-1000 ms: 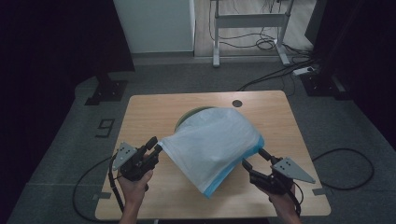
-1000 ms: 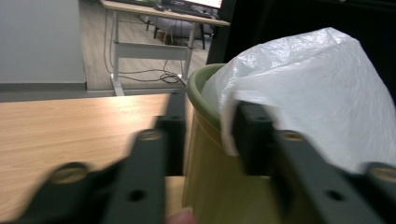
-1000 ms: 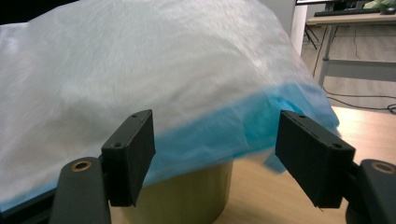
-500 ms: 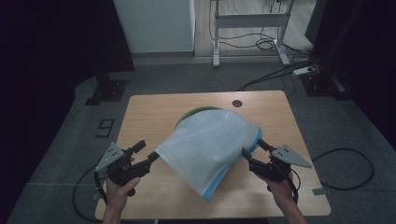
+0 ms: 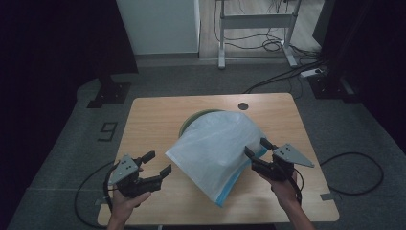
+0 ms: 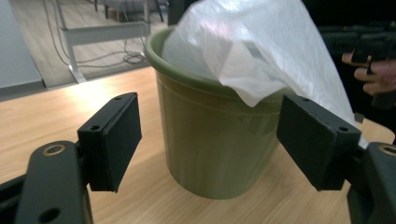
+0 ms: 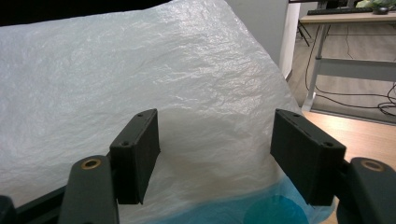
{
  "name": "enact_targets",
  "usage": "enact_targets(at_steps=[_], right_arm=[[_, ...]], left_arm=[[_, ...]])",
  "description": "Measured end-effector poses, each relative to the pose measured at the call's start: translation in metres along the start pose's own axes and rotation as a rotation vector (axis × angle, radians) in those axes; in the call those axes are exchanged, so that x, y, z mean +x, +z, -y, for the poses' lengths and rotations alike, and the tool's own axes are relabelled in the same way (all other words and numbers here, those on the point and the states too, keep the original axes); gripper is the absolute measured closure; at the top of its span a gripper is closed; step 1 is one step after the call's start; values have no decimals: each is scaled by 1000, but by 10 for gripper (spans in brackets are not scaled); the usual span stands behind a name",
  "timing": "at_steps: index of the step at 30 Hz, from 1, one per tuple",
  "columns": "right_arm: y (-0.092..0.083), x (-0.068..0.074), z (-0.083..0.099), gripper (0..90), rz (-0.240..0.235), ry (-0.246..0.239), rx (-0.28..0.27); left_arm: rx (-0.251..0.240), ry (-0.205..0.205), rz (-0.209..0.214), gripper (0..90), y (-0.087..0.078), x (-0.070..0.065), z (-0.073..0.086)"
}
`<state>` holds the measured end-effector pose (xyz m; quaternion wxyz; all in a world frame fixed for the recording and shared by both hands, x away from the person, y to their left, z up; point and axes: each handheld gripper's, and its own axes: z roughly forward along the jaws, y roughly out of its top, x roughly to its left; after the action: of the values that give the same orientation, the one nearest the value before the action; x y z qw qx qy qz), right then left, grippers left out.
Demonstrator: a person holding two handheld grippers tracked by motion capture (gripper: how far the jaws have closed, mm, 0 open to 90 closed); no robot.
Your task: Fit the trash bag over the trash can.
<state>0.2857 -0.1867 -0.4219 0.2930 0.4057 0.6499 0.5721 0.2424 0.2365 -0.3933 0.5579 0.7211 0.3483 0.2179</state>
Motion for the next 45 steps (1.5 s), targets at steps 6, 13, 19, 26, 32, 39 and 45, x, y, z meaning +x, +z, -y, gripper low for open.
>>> enact_targets(at_steps=[6,13,19,26,32,39,45], right_arm=[[0,1,1,324,4,-6,3],[1,2,5,329,6,-14,13],[0,3,6,332,4,-16,9],[-1,3,7,332,6,-20,10],[-1,4,8,333,5,-20,10],[-2,5,12,333,-1,-16,14],[-2,4,15,334,2,-9,16]], left_arm=[[-86,-4,-24,232,-10,-10,-22],[-78,35,-11,246,14,-32,-48],[-70,25,-47,243,40,-42,-57],[-59,27,-89,242,61,-55,-62],[-3,49,-107,250,82,-67,-62],[96,37,-51,228,102,-68,-48],[159,32,-20,229,110,-67,-40]])
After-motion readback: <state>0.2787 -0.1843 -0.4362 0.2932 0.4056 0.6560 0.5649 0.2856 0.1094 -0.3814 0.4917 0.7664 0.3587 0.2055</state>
